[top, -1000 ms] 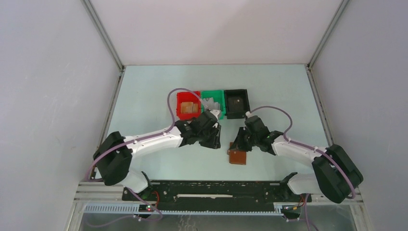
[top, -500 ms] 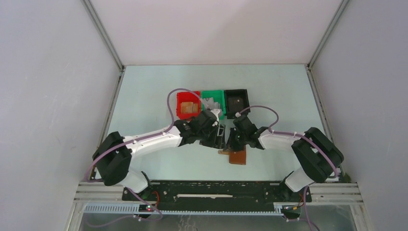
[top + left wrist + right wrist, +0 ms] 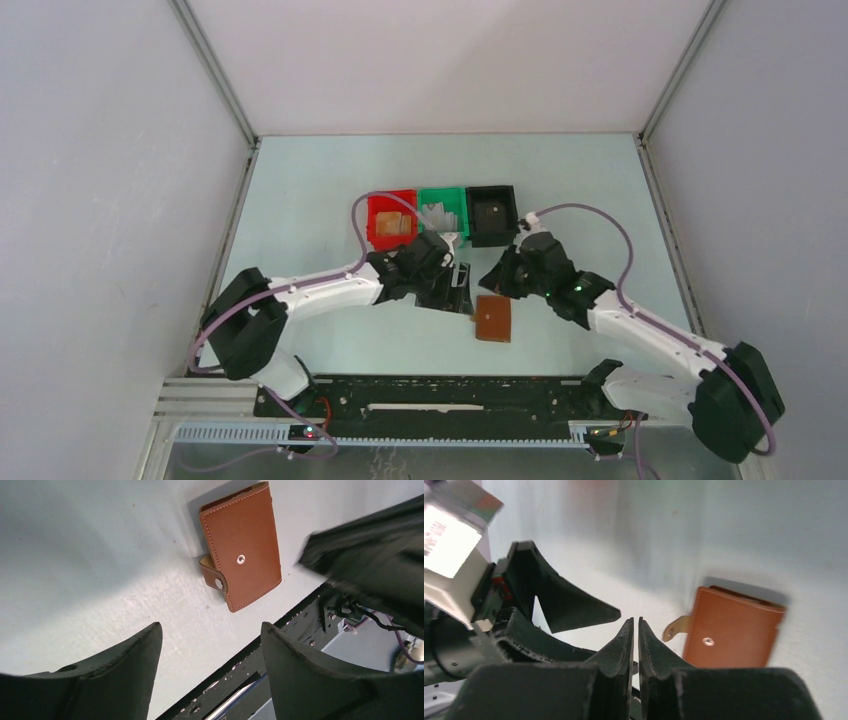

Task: Take the credit cards out of the card holder
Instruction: Open the card holder at the center of the board, then remove the credit card from the card holder.

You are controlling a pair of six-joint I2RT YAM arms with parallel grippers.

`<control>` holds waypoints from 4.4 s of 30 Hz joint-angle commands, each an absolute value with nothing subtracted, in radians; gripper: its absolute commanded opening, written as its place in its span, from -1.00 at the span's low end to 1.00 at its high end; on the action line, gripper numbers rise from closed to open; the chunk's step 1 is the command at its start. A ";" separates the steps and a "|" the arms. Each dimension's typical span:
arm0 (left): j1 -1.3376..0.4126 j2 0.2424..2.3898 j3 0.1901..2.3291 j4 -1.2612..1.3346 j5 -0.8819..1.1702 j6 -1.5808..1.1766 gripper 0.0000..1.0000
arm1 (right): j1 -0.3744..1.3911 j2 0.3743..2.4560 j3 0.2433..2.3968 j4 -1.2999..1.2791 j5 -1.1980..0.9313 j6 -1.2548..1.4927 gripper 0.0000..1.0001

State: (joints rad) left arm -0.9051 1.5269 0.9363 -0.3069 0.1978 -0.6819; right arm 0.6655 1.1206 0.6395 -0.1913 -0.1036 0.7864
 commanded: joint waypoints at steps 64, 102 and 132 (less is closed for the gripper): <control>-0.996 1.730 1.216 -0.426 0.116 -0.693 -1.00 | 0.449 0.825 0.470 -0.393 -0.124 0.762 -0.21; -0.797 1.525 0.953 -0.471 0.092 -0.567 -1.00 | 0.565 1.011 0.392 -0.156 -0.165 0.970 -0.32; -0.799 1.596 0.898 -0.452 0.102 -0.570 -1.00 | 0.586 1.034 0.401 -0.092 -0.192 0.938 -0.19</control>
State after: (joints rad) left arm -0.7959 1.5772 0.8455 -0.4648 0.0746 -0.5941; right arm 0.5816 0.9676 0.3840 -0.1287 -0.1596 0.9688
